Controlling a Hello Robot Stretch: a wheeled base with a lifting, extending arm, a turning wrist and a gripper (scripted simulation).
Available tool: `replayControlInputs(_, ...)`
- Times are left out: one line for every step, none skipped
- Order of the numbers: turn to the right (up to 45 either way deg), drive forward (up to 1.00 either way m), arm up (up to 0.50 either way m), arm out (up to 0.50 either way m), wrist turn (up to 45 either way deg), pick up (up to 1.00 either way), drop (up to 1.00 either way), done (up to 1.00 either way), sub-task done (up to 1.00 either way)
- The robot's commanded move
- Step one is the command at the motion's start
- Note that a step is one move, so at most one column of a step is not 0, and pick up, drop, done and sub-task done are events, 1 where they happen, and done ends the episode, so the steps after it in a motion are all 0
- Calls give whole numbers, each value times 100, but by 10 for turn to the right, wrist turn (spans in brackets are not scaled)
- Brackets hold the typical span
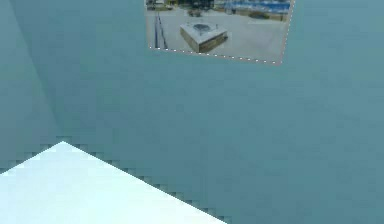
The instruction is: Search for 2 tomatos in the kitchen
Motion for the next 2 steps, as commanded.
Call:
replayControlInputs(270, 0, 0, 0, 0, 0, 0, 0, 0)
replayControlInputs(30, 0, 0, 0, 0, 0, 0, 0, 0)
